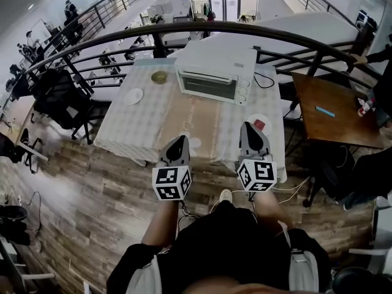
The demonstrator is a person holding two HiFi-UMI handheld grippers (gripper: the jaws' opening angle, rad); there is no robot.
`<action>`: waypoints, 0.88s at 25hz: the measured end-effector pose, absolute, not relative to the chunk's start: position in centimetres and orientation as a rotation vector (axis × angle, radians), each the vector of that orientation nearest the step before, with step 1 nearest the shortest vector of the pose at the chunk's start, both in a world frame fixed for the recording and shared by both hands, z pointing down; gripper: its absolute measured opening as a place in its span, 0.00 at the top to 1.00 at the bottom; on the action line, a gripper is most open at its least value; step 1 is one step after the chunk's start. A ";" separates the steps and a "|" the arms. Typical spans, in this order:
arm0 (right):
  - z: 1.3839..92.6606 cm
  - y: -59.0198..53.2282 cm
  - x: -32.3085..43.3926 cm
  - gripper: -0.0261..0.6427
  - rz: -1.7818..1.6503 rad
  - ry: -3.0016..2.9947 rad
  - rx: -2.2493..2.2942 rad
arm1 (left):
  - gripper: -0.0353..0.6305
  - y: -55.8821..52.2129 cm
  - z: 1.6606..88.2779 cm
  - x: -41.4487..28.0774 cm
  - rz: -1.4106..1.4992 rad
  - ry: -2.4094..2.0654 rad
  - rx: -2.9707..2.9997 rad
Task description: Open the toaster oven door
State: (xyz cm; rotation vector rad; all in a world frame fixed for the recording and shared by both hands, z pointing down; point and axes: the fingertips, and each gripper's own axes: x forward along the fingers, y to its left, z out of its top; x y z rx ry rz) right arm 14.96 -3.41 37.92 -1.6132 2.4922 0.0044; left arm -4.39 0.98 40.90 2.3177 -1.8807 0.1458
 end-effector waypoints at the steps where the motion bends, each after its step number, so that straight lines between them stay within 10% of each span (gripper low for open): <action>1: 37.8 -4.7 14.9 0.96 0.012 2.493 -1.605 | 0.93 -0.5 40.7 -4.4 0.151 -1.887 2.318; 22: 40.0 -23.1 13.8 0.95 -0.179 2.599 -1.569 | 0.93 -16.8 40.0 -3.5 0.201 -1.931 2.263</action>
